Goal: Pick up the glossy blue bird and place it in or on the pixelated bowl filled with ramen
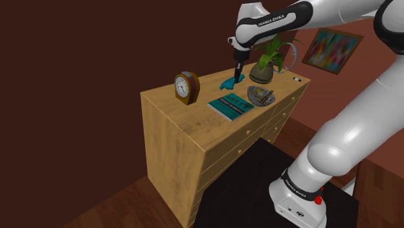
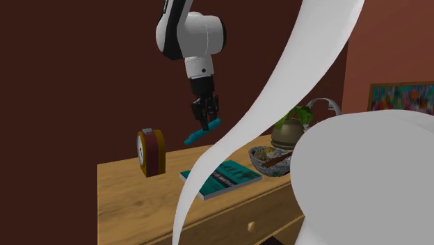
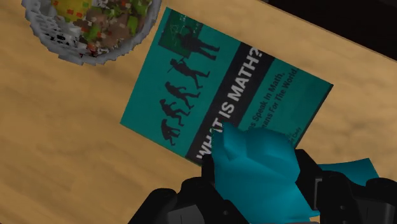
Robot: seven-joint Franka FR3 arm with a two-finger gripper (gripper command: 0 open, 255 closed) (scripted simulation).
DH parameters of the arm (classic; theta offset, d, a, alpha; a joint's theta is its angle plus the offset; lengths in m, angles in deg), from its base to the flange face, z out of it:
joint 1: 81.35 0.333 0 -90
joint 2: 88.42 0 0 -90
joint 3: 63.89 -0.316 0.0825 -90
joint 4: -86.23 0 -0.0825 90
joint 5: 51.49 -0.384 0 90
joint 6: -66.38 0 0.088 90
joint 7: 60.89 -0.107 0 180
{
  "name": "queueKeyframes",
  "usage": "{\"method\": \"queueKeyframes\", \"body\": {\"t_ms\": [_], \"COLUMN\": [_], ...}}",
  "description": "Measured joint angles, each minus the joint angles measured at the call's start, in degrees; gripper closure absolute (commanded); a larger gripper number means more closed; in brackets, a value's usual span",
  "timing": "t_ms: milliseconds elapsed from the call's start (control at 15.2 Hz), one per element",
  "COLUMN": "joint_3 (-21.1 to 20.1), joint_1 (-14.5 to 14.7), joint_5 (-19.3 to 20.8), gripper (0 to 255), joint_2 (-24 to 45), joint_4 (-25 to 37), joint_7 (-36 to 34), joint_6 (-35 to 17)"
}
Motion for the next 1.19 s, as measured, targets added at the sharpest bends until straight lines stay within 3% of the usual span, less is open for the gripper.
{"method": "queueKeyframes", "body": {"t_ms": [528,1188], "joint_3": [6.56,14.53], "joint_1": [-4.89,-11.25], "joint_5": [0.03,-4.20], "gripper": [255,255], "joint_2": [1.10,8.01], "joint_4": [1.87,10.28], "joint_7": [11.40,27.78], "joint_6": [-1.44,-2.18]}}
